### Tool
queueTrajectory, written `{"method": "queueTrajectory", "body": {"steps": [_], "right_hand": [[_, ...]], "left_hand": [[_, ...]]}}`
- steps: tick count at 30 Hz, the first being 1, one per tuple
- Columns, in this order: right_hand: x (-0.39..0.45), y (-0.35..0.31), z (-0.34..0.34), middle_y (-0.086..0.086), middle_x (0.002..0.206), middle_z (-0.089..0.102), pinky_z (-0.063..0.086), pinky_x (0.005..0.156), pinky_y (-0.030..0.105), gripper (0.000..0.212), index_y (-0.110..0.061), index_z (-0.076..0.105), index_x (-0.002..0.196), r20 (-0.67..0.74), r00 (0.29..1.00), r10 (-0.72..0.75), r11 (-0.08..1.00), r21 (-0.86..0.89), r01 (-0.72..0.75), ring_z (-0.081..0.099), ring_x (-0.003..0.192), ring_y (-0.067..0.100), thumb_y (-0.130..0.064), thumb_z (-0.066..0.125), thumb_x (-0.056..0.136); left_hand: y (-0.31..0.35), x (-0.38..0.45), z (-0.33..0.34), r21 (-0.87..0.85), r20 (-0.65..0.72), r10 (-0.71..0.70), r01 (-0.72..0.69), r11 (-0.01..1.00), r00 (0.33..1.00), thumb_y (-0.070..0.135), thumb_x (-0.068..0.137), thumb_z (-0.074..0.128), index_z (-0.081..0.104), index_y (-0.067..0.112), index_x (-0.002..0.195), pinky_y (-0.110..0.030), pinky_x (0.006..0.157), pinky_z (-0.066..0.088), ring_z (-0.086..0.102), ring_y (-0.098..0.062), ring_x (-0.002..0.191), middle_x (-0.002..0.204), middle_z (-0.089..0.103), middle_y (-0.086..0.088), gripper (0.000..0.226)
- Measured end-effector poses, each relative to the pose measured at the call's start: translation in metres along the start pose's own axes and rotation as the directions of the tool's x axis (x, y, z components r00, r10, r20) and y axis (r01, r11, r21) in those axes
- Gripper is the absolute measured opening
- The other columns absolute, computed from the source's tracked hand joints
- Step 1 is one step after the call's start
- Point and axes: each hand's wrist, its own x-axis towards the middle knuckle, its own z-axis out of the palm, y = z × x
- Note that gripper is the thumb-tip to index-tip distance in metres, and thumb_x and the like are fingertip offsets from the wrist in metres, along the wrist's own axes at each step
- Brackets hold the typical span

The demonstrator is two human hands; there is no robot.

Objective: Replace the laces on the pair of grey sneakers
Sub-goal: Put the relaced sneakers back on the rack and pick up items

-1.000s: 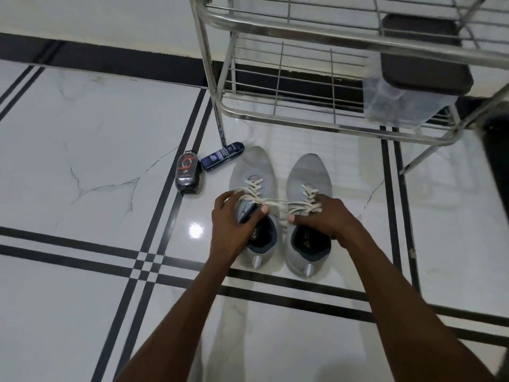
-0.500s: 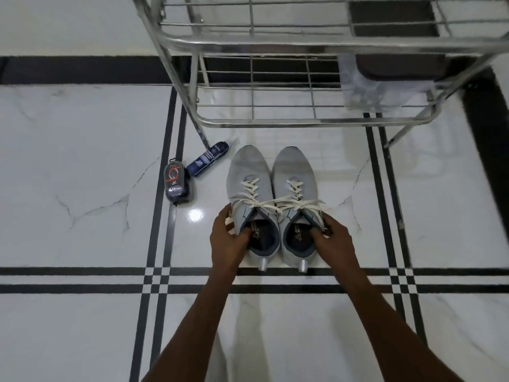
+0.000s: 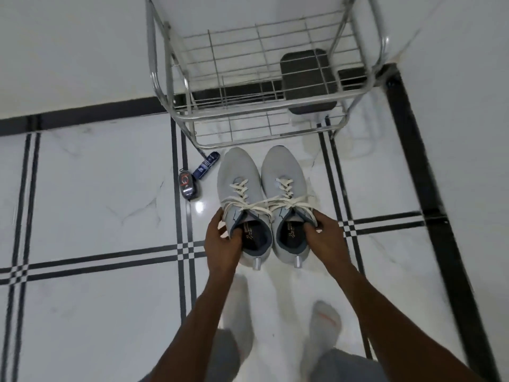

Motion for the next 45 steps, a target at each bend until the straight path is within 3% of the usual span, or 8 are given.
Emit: {"method": "queueTrajectory", "body": {"steps": [7, 11, 16, 19, 26, 35, 41, 45], "right_hand": [[-0.071, -0.104, -0.065, 0.003, 0.092, 0.072, 0.059, 0.078, 0.047, 0.033, -0.022, 0.070, 0.113, -0.084, 0.996, -0.033, 0.999, 0.019, 0.035, 0.067, 0.087, 0.022, -0.021, 0.053, 0.085], [-0.067, -0.165, -0.066, 0.004, 0.082, 0.068, 0.055, 0.072, 0.039, 0.019, -0.019, 0.069, 0.102, -0.088, 0.993, -0.082, 0.996, 0.011, 0.083, 0.064, 0.080, 0.020, -0.015, 0.056, 0.090], [-0.039, -0.221, -0.070, 0.001, 0.080, 0.067, 0.046, 0.062, 0.022, 0.015, -0.019, 0.069, 0.098, -0.083, 0.994, -0.073, 0.997, 0.011, 0.074, 0.059, 0.072, 0.011, -0.012, 0.057, 0.091], [-0.010, -0.249, -0.068, -0.001, 0.087, 0.069, 0.050, 0.068, 0.031, 0.017, -0.020, 0.069, 0.103, -0.056, 0.996, -0.067, 0.998, 0.001, 0.067, 0.064, 0.083, 0.017, -0.015, 0.059, 0.089], [0.080, -0.291, -0.051, 0.005, 0.091, 0.072, 0.054, 0.078, 0.042, 0.018, -0.018, 0.070, 0.100, -0.045, 0.997, -0.066, 0.997, 0.042, 0.068, 0.067, 0.089, 0.027, -0.018, 0.060, 0.085], [0.192, -0.315, -0.022, 0.008, 0.110, 0.071, 0.055, 0.093, 0.048, 0.033, -0.019, 0.068, 0.119, -0.002, 1.000, -0.010, 0.999, 0.032, 0.010, 0.065, 0.101, 0.028, -0.017, 0.059, 0.087], [0.199, -0.311, -0.022, 0.003, 0.111, 0.070, 0.055, 0.094, 0.046, 0.034, -0.022, 0.066, 0.124, 0.056, 0.998, -0.027, 0.999, 0.029, 0.026, 0.066, 0.104, 0.024, -0.025, 0.066, 0.090], [0.180, -0.325, -0.027, 0.003, 0.120, 0.061, 0.051, 0.097, 0.039, 0.046, -0.024, 0.062, 0.127, -0.173, 0.954, -0.244, 0.968, -0.097, 0.230, 0.057, 0.113, 0.019, -0.043, 0.071, 0.086]], "left_hand": [[0.117, -0.062, -0.047, -0.010, 0.070, 0.128, -0.127, 0.992, 0.989, 0.009, 0.088, 0.068, 0.056, 0.028, 0.143, -0.029, 0.089, 0.060, 0.065, -0.009, 0.112, 0.129, 0.067, 0.004, 0.059], [0.172, -0.043, -0.070, -0.001, 0.070, 0.174, -0.174, 0.985, 0.982, 0.014, 0.089, 0.068, 0.054, 0.030, 0.144, -0.013, 0.078, 0.055, 0.065, -0.010, 0.111, 0.129, 0.066, 0.003, 0.060], [0.225, -0.016, -0.076, -0.017, 0.095, 0.174, -0.173, 0.985, 0.980, 0.010, 0.087, 0.067, 0.056, 0.025, 0.143, -0.027, 0.087, 0.059, 0.066, -0.004, 0.106, 0.122, 0.069, 0.005, 0.059], [0.249, 0.015, -0.077, 0.010, 0.119, 0.172, -0.175, 0.985, 0.978, 0.022, 0.081, 0.065, 0.060, 0.027, 0.140, -0.034, 0.089, 0.060, 0.071, -0.014, 0.105, 0.119, 0.073, 0.004, 0.059], [0.294, 0.098, -0.057, 0.050, 0.110, 0.209, -0.215, 0.975, 0.972, 0.021, 0.083, 0.063, 0.063, 0.018, 0.136, -0.028, 0.095, 0.055, 0.069, -0.008, 0.106, 0.122, 0.071, 0.002, 0.053], [0.316, 0.185, -0.023, 0.093, 0.045, 0.199, -0.202, 0.975, 0.979, 0.009, 0.089, 0.062, 0.068, 0.018, 0.125, -0.009, 0.067, 0.049, 0.064, 0.008, 0.081, 0.107, 0.072, 0.004, 0.038], [0.311, 0.195, -0.023, 0.077, 0.072, 0.112, -0.117, 0.990, 0.991, 0.029, 0.075, 0.065, 0.062, 0.025, 0.135, -0.038, 0.096, 0.058, 0.069, -0.013, 0.108, 0.121, 0.071, 0.004, 0.061], [0.314, 0.181, -0.020, 0.031, 0.005, 0.151, -0.151, 0.988, 0.989, 0.027, 0.090, 0.072, 0.058, 0.021, 0.138, -0.025, 0.095, 0.055, 0.063, -0.012, 0.118, 0.131, 0.064, 0.002, 0.050]]}}
